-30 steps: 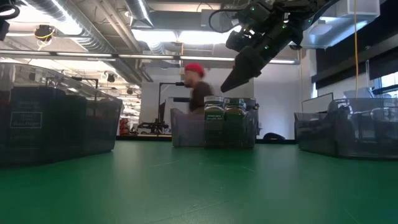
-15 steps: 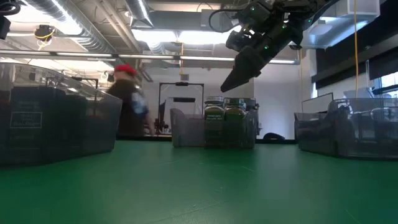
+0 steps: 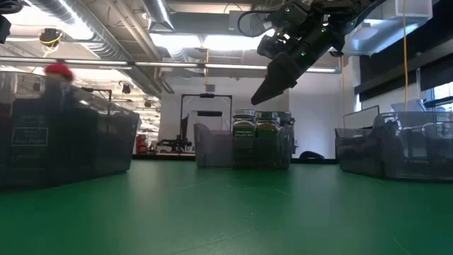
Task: Sort spices by type
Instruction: Put the green seasoning bottle into the top black bin
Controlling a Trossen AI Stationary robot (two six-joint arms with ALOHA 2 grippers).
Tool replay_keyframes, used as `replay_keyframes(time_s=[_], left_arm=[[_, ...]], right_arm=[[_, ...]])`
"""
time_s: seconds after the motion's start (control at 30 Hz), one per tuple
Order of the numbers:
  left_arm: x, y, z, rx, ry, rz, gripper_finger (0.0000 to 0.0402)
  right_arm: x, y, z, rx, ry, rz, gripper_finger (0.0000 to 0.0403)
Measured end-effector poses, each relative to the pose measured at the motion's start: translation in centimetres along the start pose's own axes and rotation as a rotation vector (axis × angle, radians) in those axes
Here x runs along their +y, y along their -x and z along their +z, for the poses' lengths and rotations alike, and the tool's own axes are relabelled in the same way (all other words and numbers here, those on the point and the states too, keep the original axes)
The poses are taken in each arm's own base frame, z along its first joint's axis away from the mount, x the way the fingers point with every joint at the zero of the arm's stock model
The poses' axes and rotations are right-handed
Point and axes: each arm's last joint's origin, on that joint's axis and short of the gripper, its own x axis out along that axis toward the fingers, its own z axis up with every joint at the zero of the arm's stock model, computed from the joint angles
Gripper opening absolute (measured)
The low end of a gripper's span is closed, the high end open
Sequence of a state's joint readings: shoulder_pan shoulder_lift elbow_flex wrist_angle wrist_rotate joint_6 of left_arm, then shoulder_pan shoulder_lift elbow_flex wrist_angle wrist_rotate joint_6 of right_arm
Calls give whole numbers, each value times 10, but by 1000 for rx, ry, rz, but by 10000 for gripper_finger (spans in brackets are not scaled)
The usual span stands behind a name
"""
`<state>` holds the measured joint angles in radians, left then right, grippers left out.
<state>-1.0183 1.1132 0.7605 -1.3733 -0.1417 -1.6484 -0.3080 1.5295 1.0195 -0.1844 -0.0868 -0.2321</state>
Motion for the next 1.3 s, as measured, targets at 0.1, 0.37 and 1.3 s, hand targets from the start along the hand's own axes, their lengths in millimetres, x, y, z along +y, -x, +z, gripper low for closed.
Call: replay_keyframes(time_s=[0.1,0.37,1.3], left_arm=[[0,0,0,0,5,-1,184],[-3,-1,0,1,27,-27,162],[-2,-1,0,1,74,-14,186]], right_arm=[[0,0,0,0,0,0,351],[0,0,0,-1,0,0,351],[0,0,0,-3,1,0,351]])
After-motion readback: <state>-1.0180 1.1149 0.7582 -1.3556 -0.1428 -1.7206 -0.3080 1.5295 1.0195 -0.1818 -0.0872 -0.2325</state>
